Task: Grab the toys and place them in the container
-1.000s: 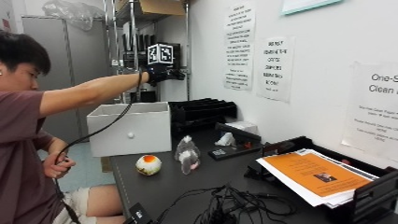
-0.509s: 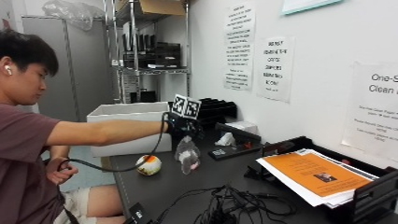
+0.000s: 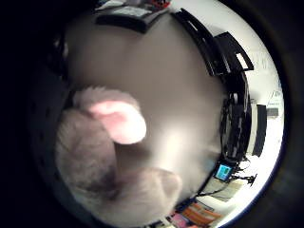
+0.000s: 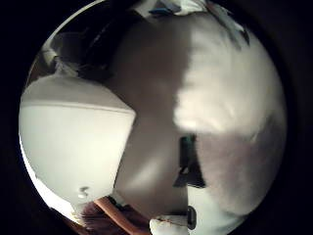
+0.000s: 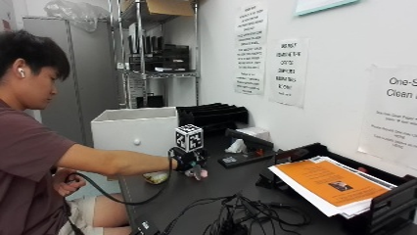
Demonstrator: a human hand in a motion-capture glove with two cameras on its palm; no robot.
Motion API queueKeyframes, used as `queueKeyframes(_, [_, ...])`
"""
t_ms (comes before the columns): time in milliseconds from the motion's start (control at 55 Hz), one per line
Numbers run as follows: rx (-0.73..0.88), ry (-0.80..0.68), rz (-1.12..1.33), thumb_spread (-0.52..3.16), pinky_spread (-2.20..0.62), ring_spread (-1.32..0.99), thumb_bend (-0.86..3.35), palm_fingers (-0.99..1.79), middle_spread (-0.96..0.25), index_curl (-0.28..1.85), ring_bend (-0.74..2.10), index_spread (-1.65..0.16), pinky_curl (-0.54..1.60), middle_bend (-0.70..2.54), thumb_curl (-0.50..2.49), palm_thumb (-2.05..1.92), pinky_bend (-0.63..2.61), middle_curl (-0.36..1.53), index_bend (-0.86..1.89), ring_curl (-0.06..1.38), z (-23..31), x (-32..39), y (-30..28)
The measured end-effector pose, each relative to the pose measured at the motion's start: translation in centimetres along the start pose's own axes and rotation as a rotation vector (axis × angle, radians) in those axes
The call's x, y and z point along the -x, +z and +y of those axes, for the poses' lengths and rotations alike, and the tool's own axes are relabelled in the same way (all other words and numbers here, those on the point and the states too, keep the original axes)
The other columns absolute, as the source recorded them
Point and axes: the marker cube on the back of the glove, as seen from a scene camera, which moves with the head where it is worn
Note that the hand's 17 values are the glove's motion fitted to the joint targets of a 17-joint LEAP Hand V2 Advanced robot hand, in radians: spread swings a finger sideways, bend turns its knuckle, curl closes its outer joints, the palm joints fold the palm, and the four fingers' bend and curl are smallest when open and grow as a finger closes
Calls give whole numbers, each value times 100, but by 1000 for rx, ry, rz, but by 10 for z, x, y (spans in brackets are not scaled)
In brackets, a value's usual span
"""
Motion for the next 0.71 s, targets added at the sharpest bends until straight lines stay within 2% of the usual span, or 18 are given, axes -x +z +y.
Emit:
queueKeyframes(109, [10, 22, 5, 112, -30, -28, 14, 102, -29, 7, 118, -25, 40, 64, 46, 48, 103, 47, 12, 51, 2, -1, -2])
queueKeyframes(182, [144, 64, -28, 100, -32, -30, 17, 118, -29, 9, 118, -28, 42, 80, 53, 58, 100, 55, 25, 54, 0, 0, -8])
queueKeyframes(273, [307, 82, -48, 87, -35, -32, 16, 123, -28, 13, 119, -31, 42, 93, 59, 61, 93, 61, 41, 56, 1, 3, -30])
queueKeyframes(364, [374, 76, -2, 75, -37, -33, 15, 123, -26, 19, 121, -34, 42, 101, 64, 62, 90, 66, 60, 58, 2, 9, -60])
queueKeyframes(509, [306, 62, 31, 61, -38, -33, 13, 119, -22, 27, 125, -35, 44, 109, 72, 63, 91, 71, 79, 60, 6, 23, -142])
queueKeyframes(709, [140, 19, 79, 46, -39, -33, 12, 113, -20, 36, 130, -36, 47, 115, 81, 63, 96, 74, 91, 62, 8, 68, -261])
